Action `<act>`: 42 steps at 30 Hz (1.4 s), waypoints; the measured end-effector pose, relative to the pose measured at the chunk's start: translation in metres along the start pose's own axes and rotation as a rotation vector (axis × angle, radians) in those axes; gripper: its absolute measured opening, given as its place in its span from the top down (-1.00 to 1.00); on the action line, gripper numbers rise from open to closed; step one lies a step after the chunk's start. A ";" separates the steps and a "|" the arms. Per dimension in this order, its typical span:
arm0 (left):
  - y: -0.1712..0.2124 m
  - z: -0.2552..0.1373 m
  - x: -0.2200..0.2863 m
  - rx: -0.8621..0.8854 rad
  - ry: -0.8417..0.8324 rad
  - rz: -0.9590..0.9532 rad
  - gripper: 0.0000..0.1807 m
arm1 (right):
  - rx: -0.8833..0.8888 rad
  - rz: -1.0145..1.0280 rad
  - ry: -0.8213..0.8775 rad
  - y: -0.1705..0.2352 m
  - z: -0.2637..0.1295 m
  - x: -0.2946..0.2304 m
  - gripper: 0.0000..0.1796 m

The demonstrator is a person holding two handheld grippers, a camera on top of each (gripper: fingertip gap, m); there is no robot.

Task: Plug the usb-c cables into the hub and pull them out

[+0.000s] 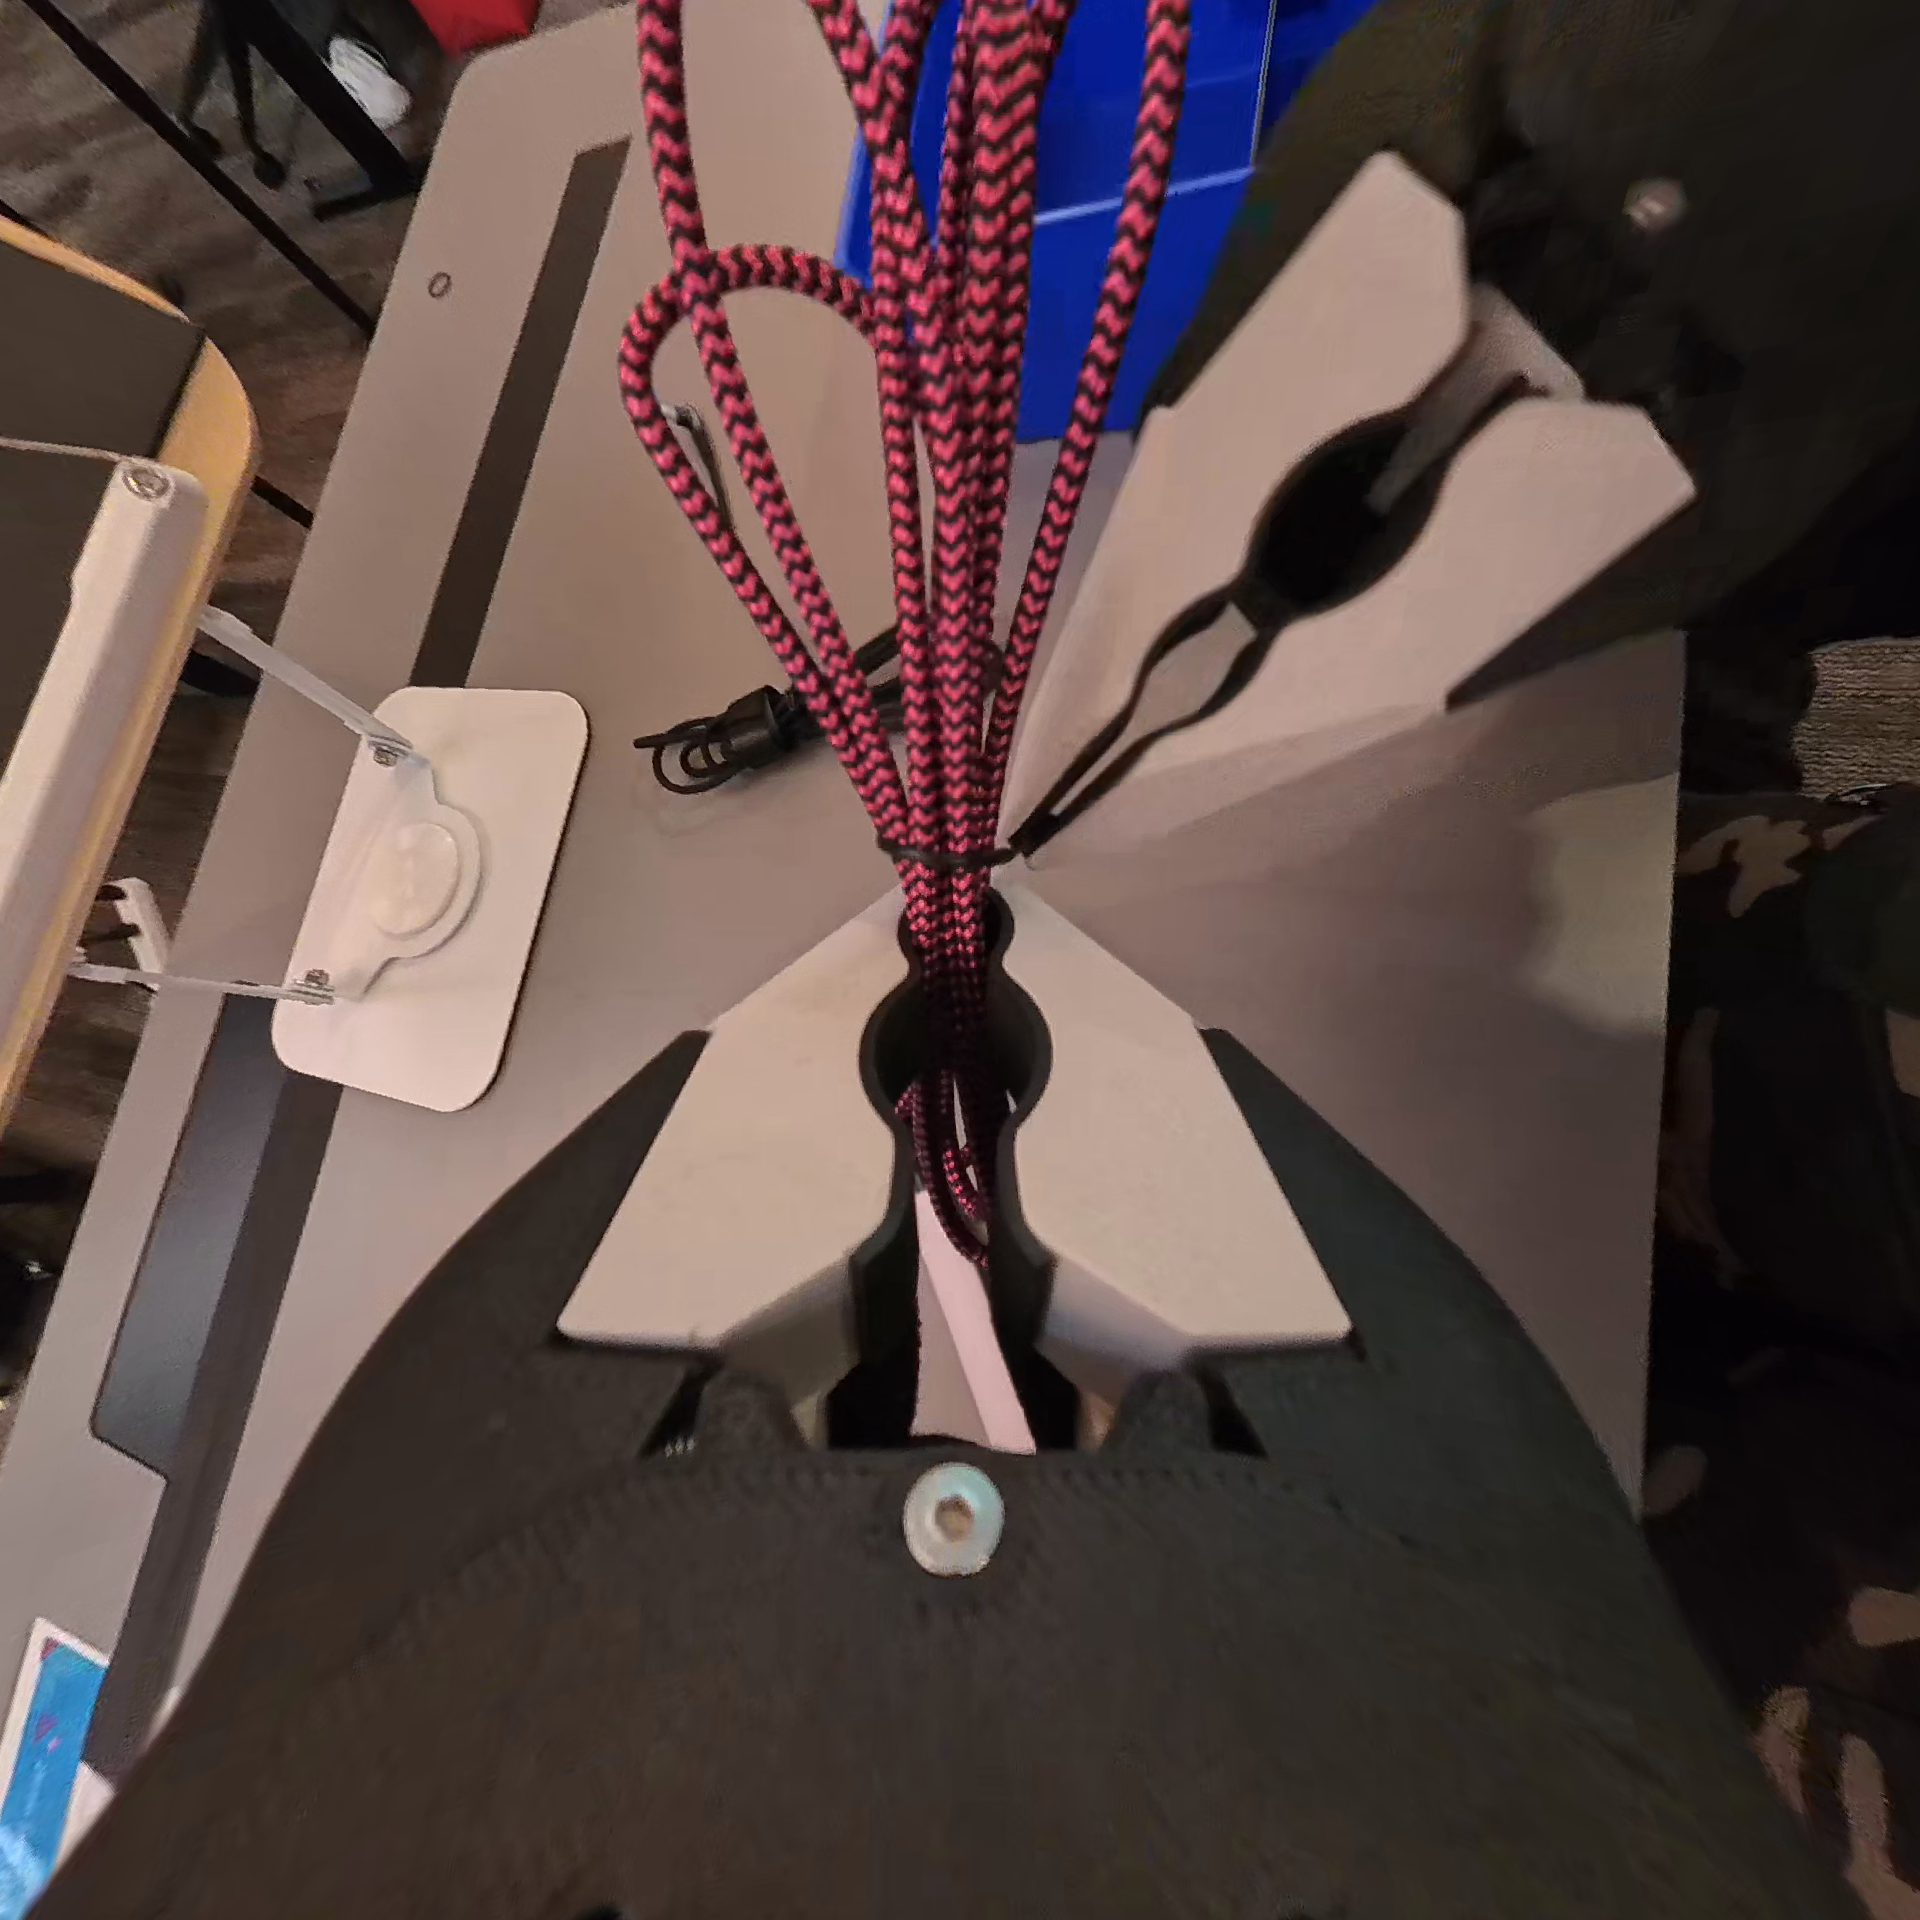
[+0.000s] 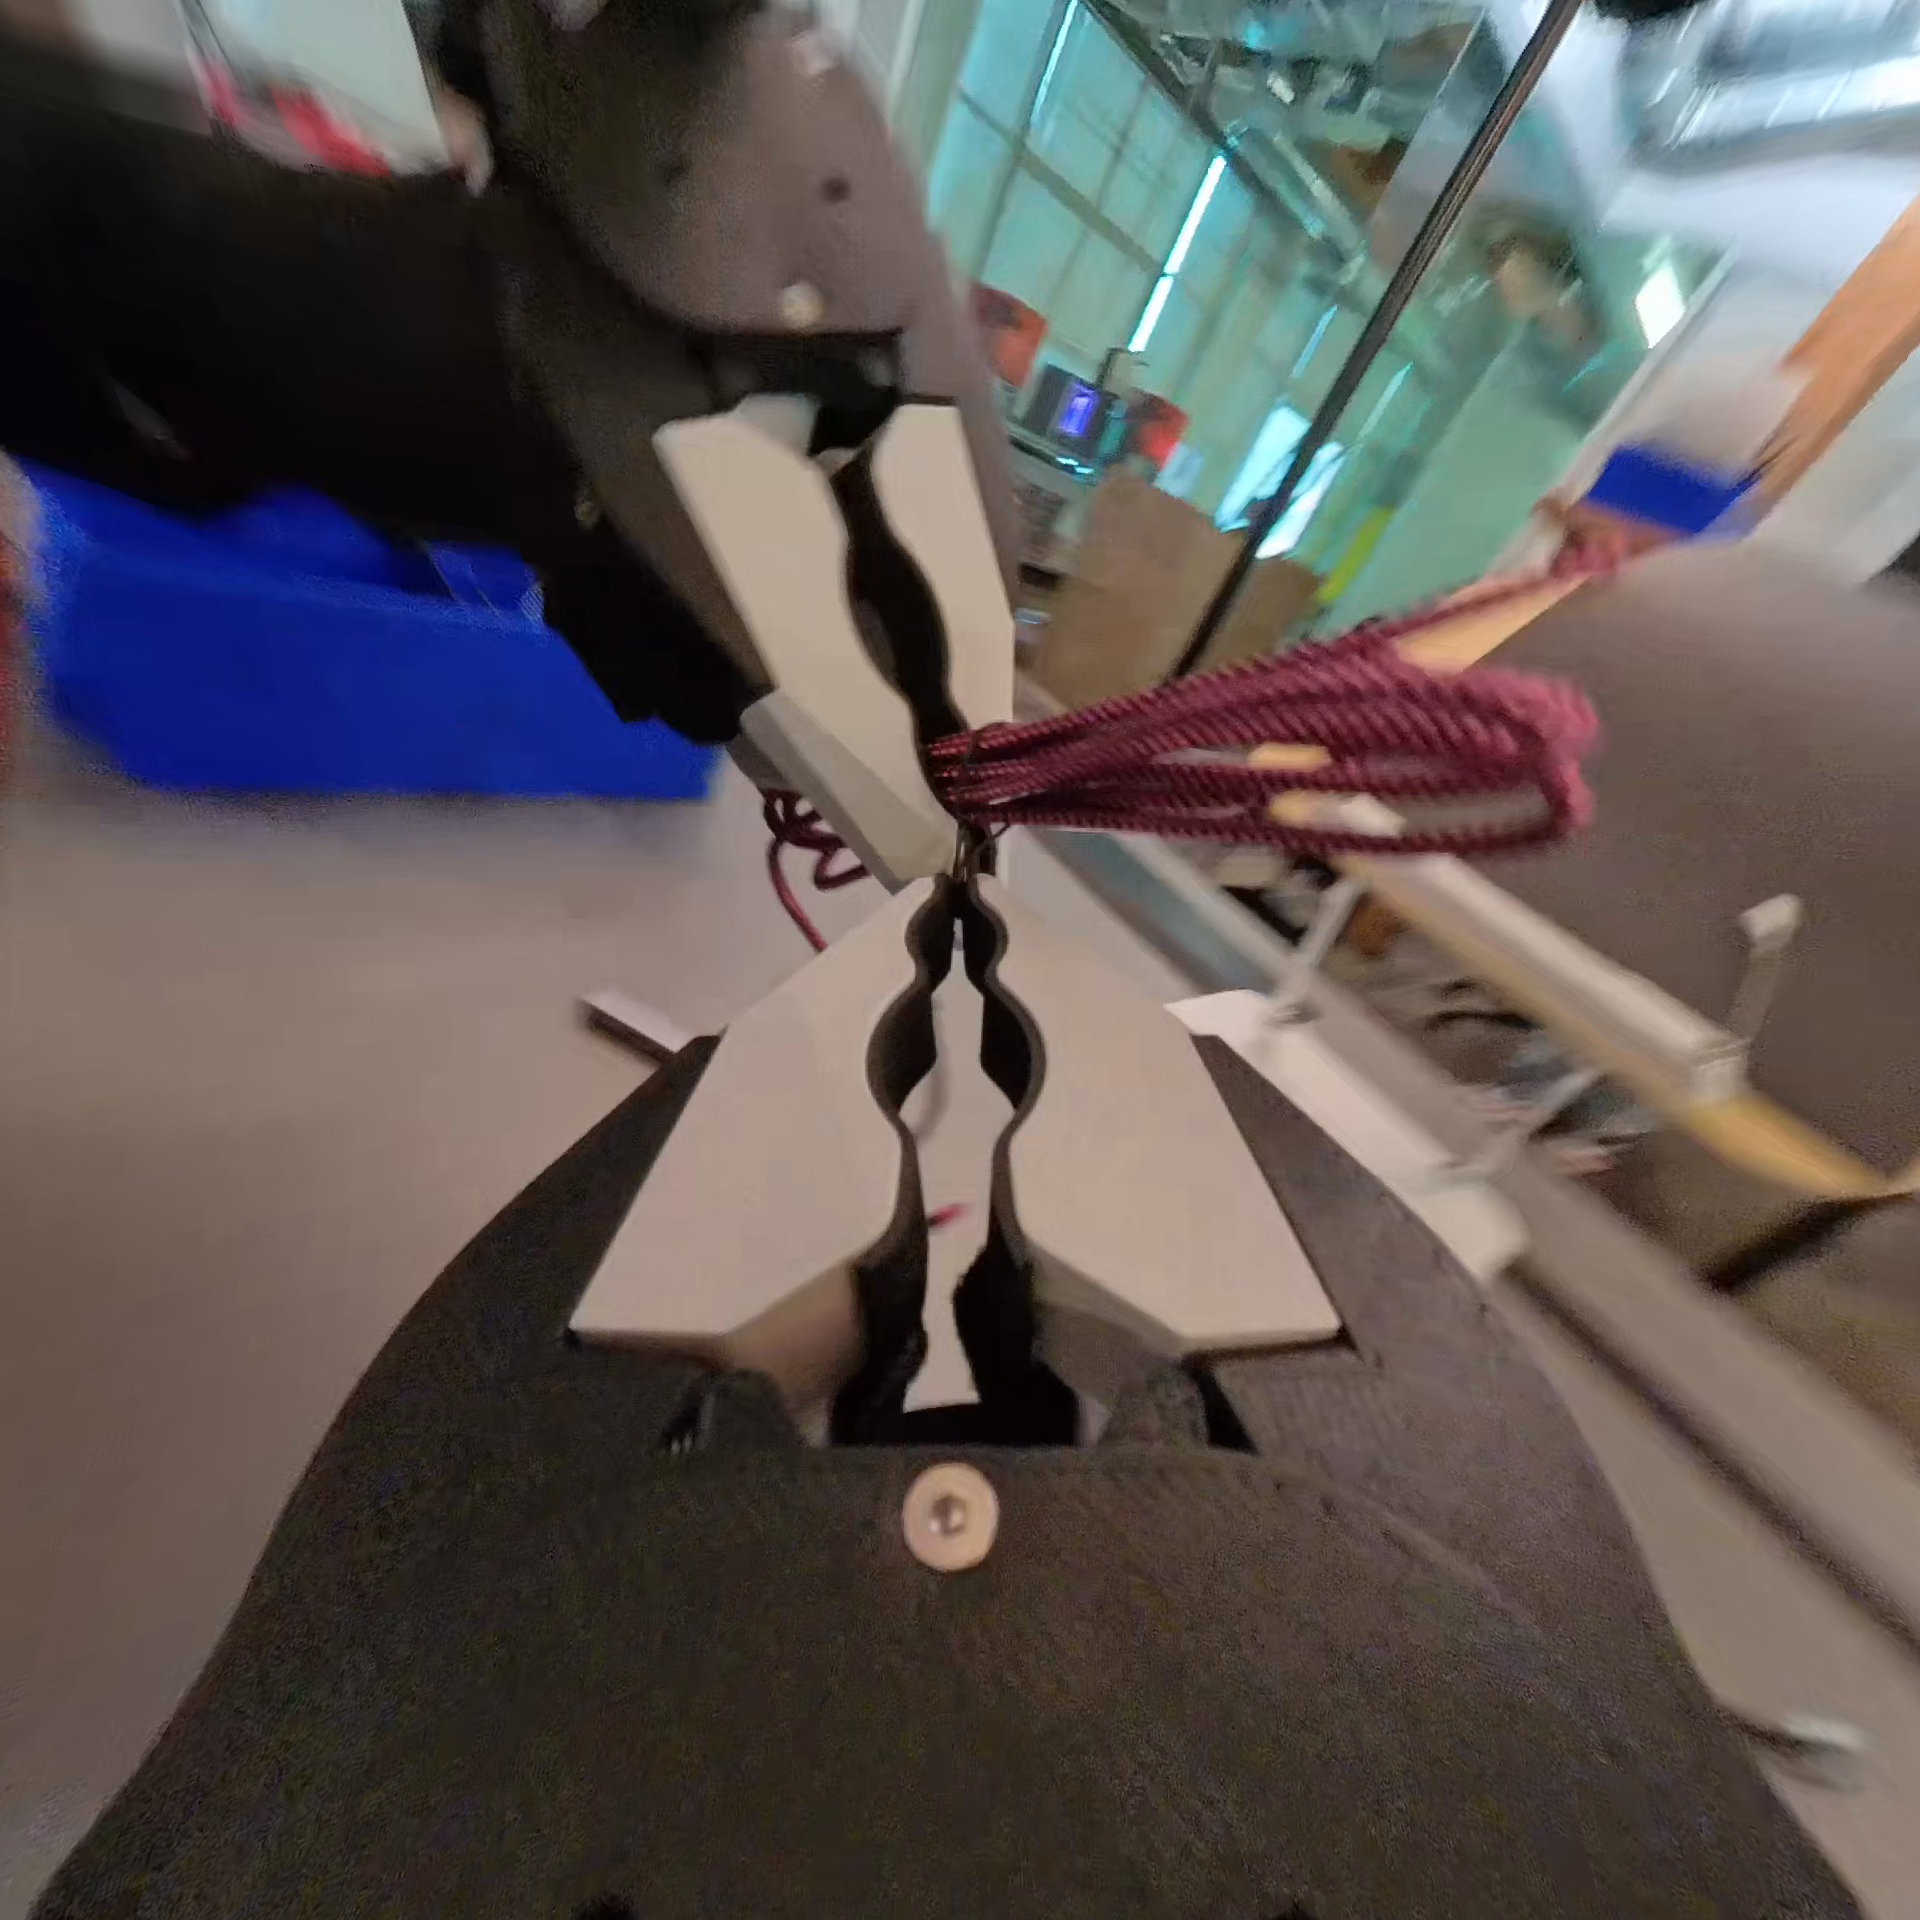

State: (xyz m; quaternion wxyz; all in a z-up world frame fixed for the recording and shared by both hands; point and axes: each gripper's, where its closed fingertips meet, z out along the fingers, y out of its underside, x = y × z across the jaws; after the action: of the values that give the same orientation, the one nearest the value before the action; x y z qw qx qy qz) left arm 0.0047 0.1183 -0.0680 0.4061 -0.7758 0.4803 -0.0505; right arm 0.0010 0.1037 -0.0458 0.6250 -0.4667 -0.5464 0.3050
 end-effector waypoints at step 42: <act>-0.014 -0.011 0.018 0.017 0.250 -0.169 0.99 | -0.097 -0.897 0.286 -0.011 -0.018 -0.002 0.73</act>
State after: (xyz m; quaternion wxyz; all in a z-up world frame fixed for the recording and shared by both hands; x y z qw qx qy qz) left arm 0.0192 0.1003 -0.0569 0.3442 -0.7975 0.4597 -0.1848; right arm 0.0167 0.0933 -0.0361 0.7413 -0.2508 -0.6163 -0.0881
